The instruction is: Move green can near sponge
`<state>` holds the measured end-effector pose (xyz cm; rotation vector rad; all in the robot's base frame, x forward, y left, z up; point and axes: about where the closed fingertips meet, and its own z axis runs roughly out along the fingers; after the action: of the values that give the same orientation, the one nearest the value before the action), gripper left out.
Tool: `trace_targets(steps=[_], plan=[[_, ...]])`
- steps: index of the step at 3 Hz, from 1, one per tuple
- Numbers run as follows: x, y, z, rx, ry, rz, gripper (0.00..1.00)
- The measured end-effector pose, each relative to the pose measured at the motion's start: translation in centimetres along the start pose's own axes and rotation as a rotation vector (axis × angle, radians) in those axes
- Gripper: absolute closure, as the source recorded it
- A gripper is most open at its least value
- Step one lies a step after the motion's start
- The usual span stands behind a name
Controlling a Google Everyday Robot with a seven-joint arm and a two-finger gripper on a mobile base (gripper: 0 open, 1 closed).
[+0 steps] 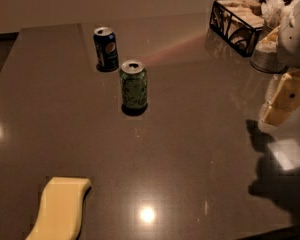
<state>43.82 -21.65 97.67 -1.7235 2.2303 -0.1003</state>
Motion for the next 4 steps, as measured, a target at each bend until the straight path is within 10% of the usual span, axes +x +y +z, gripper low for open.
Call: trace_targets(steps=[4], plan=[[-6.3,-2.9,6.3,-0.039,-0.233,0.092,0.0]])
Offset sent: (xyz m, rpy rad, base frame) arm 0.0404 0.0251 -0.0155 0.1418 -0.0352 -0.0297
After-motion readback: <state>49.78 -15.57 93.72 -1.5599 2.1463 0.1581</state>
